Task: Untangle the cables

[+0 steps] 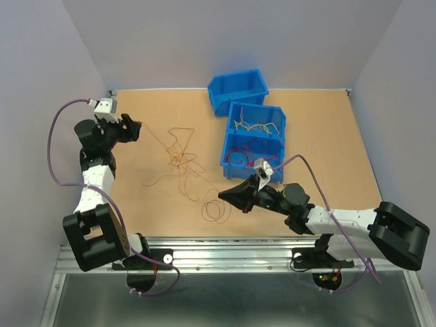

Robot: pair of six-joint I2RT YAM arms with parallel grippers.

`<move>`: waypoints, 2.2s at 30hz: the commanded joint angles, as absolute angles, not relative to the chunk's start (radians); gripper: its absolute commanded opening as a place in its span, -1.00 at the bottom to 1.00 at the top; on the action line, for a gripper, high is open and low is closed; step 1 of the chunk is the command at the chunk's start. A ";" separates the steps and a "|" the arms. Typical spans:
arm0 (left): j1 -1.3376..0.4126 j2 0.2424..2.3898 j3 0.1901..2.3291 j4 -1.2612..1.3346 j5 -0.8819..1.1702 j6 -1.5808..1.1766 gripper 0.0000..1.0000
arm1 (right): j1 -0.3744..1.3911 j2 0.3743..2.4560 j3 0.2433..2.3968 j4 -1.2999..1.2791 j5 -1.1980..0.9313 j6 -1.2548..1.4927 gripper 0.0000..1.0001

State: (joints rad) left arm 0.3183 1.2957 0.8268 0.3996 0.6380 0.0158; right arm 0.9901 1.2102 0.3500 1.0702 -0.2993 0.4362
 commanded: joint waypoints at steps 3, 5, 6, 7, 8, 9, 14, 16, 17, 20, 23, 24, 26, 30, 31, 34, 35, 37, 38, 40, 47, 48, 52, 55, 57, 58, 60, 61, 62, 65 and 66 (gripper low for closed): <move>0.331 1.189 0.831 0.463 0.727 0.067 0.71 | 0.999 1.190 0.356 1.112 -0.272 0.390 -0.99; 0.322 1.174 0.818 0.463 0.793 0.087 0.72 | 0.999 1.195 0.374 1.103 -0.259 0.380 -0.99; 0.313 1.158 0.815 0.451 0.808 0.095 0.74 | 0.999 1.198 0.403 1.094 -0.250 0.379 -0.99; 0.307 1.152 0.813 0.440 0.818 0.109 0.75 | 0.999 1.204 0.417 1.082 -0.239 0.368 -0.99; 0.284 1.146 0.813 0.416 0.818 0.145 0.76 | 0.997 1.206 0.435 1.050 -0.218 0.361 -0.99; 0.269 1.138 0.813 0.405 0.798 0.156 0.76 | 0.999 1.210 0.452 1.037 -0.206 0.356 -0.99; 0.219 1.176 0.854 0.341 0.467 0.161 0.97 | 0.999 1.187 0.525 0.970 -0.147 0.321 -0.99; 0.218 1.222 0.905 0.309 0.440 0.166 0.98 | 0.999 1.155 0.528 0.950 -0.117 0.310 -0.99; 0.218 1.244 0.920 0.293 0.422 0.158 0.98 | 0.999 1.117 0.523 0.924 -0.085 0.302 -0.99; 0.221 1.308 0.959 0.267 0.370 0.134 0.98 | 0.999 1.031 0.488 0.873 -0.022 0.275 -0.99; 0.235 1.353 0.985 0.264 0.371 0.121 0.98 | 0.997 0.882 0.442 0.824 0.044 0.255 -0.99; 0.239 1.373 0.991 0.262 0.383 0.118 0.98 | 0.997 0.844 0.411 0.810 0.060 0.255 -0.99; 0.244 1.397 1.003 0.261 0.393 0.118 0.98 | 0.999 0.724 0.382 0.761 0.090 0.252 -0.99; 0.253 1.457 1.032 0.258 0.388 0.127 0.97 | 0.997 0.556 0.330 0.668 0.115 0.255 -0.99; 0.255 1.474 1.045 0.253 0.393 0.127 0.97 | 0.999 0.534 0.324 0.649 0.120 0.255 -0.99; 0.261 1.457 1.034 0.230 0.590 0.187 0.91 | 0.999 0.515 0.339 0.597 0.127 0.250 -0.99; 0.262 1.441 1.020 0.227 0.680 0.210 0.86 | 0.999 0.532 0.351 0.583 0.126 0.250 -0.99; 0.247 1.387 0.976 0.229 0.898 0.253 0.76 | 0.999 0.593 0.374 0.558 0.120 0.244 -0.99; 0.235 1.367 0.965 0.218 0.957 0.277 0.72 | 0.999 0.615 0.396 0.558 0.104 0.241 -0.99; 0.172 1.298 0.930 0.180 1.050 0.355 0.72 | 0.999 0.687 0.419 0.551 0.081 0.239 -0.99; -0.057 1.076 0.767 0.248 1.054 0.424 0.71 | 0.999 0.848 0.526 0.549 -0.069 0.245 -0.99; -0.069 1.062 0.752 0.283 1.057 0.416 0.71 | 0.999 0.859 0.538 0.551 -0.086 0.248 -0.99; -0.132 1.032 0.706 0.291 1.089 0.446 0.68 | 0.999 0.900 0.600 0.554 -0.161 0.259 -0.99; -0.210 1.037 0.686 0.290 1.045 0.495 0.65 | 0.997 0.911 0.629 0.551 -0.193 0.261 -0.99; -0.244 1.042 0.670 0.290 1.023 0.520 0.64 | 0.999 0.916 0.656 0.545 -0.212 0.265 -0.99; -0.274 1.051 0.669 0.290 1.016 0.546 0.63 | 0.997 0.917 0.664 0.542 -0.218 0.265 -0.99; -0.305 1.058 0.658 0.301 1.009 0.566 0.58 | 0.997 0.920 0.684 0.535 -0.235 0.270 -0.99; -0.319 1.065 0.654 0.308 0.994 0.574 0.57 | 0.999 0.920 0.690 0.535 -0.238 0.271 -0.99; -0.352 1.066 0.643 0.320 0.980 0.587 0.55 | 0.999 0.920 0.696 0.532 -0.239 0.275 -0.99; -0.403 1.063 0.612 0.373 0.946 0.607 0.38 | 0.999 0.917 0.713 0.525 -0.242 0.273 -0.99; -0.414 1.062 0.604 0.382 0.942 0.612 0.29 | 0.999 0.916 0.716 0.523 -0.242 0.273 -0.99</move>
